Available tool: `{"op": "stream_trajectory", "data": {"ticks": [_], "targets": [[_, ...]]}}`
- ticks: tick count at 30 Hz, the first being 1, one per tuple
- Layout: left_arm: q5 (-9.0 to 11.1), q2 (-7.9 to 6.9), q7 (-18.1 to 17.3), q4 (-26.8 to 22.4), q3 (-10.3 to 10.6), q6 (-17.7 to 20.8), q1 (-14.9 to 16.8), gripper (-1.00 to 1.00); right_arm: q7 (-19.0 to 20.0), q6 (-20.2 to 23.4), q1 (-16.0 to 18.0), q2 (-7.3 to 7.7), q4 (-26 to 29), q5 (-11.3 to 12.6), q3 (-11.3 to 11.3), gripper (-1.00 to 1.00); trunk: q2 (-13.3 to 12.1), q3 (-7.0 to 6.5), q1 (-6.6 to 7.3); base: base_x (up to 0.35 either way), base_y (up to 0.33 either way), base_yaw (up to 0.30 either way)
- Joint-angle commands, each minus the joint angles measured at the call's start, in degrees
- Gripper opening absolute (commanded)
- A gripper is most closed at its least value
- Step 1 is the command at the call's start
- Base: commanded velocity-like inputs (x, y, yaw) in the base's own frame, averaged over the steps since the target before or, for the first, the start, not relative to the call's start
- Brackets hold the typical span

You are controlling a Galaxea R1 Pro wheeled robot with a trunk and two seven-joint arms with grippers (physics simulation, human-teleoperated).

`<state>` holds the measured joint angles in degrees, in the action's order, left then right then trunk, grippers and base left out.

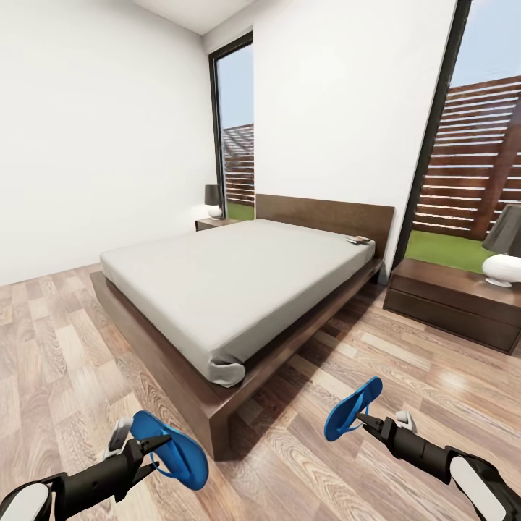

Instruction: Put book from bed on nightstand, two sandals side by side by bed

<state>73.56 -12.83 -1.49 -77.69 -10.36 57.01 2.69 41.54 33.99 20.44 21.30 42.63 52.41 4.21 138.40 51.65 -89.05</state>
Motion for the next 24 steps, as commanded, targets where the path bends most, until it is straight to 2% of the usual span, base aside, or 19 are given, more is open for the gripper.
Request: {"op": "stream_trajectory", "data": {"ticks": [1, 9, 12, 14, 18, 21, 24], "targets": [[-0.1, 0.01, -0.1, 0.0, -0.1, 0.3, 0.0, -1.00, -0.1, 0.3, 0.0, 0.06, 0.0, 0.5, 0.2, -1.00, 0.0, 0.06, 0.01, 0.000, 0.000, 0.000], [-0.1, 0.26, 0.1, 0.0, 0.0, 0.3, 0.0, -1.00, -0.1, 0.3, 0.0, 0.06, 0.0, 0.7, 0.2, -1.00, 0.0, 0.06, 0.01, 0.000, 0.000, 0.000], [-0.8, 0.40, 0.2, 0.0, 0.1, 0.3, 0.0, -1.00, -0.1, 0.3, 0.0, 0.06, 0.0, 0.7, 0.2, -1.00, 0.0, 0.06, 0.01, 0.000, 0.000, 0.000], [-1.9, 0.66, 0.2, 0.0, 1.0, 0.4, 0.0, -1.00, -0.1, 0.3, 0.0, 0.06, 0.0, 0.7, 0.2, -1.00, 0.0, 0.06, 0.01, 0.000, 0.000, 0.000], [-4.0, 1.13, 0.2, 0.0, 6.7, 0.4, 0.0, -1.00, -0.1, 0.3, 0.0, 0.09, 0.0, 0.6, 0.2, -1.00, 0.0, 0.06, 0.01, 0.000, 0.000, 0.000], [-4.3, 1.43, 0.2, 0.0, 8.4, 0.4, 0.0, -1.00, -0.1, 0.3, 0.0, 0.12, 0.0, 0.6, 0.2, -1.00, 0.0, 0.06, 0.01, 0.000, 0.000, 0.000], [-4.5, 2.65, 0.2, 0.0, 9.2, 0.4, 0.0, -1.00, -0.1, 0.3, 0.0, 0.14, 0.0, 0.6, 0.2, -1.00, 0.0, 0.06, 0.01, 0.000, 0.000, 0.000]]}}
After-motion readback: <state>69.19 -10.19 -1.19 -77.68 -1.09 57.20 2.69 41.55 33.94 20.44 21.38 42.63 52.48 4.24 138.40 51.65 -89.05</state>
